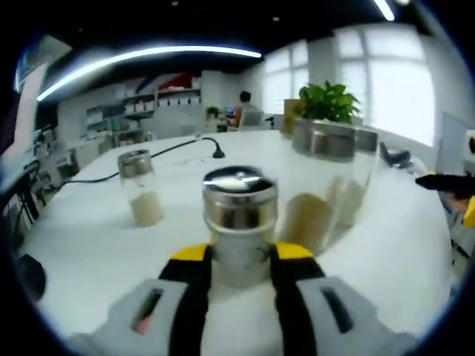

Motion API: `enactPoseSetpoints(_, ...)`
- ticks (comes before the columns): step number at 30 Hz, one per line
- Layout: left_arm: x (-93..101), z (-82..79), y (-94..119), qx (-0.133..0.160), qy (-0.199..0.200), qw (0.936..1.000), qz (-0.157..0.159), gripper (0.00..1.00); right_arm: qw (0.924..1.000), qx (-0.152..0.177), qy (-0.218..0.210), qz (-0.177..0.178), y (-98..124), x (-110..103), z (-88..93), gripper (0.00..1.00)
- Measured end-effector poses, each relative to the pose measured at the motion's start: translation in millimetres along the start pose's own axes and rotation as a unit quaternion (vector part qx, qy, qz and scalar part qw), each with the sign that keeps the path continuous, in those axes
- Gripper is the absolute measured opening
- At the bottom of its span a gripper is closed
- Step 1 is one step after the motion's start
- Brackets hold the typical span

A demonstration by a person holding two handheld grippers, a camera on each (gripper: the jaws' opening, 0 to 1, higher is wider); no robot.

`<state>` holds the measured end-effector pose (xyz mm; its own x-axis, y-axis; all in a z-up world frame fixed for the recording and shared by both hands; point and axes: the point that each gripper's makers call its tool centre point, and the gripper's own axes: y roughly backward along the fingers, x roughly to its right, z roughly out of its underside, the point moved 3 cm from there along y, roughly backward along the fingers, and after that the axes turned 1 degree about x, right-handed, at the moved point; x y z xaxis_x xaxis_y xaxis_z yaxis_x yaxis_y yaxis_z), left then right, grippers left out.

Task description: Rotate the seasoning bottle until the label or dispensing opening points toward the visible target arrow and the bottle remains upright within the marked orientation range

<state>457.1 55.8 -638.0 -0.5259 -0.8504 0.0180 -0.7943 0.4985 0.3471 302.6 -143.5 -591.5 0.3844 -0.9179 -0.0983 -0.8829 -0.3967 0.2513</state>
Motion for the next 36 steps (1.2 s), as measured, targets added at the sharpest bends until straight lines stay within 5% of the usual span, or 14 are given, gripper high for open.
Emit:
enactPoseSetpoints(13,1.0,-0.2,-1.5,0.001,0.002,1.0000,-0.005,0.33,0.9999,-0.010,0.003,0.003,0.7,2.9,3.9,0.97)
enactPoseSetpoints(16,2.1,0.3,-0.7,-0.002,-0.009,0.9999,0.010,0.33,1.0000,-0.009,-0.002,0.003,0.0,3.9,4.5,0.96)
enactPoseSetpoints(18,2.5,1.0,1.8,-0.009,-0.051,0.9984,0.023,0.34,0.9999,-0.011,-0.004,0.004,-0.1,4.7,5.4,0.96)
enactPoseSetpoints(36,2.2,1.1,-1.5,0.002,-0.025,0.9996,0.012,0.33,0.9999,-0.013,-0.003,0.002,0.3,6.6,6.2,0.95)
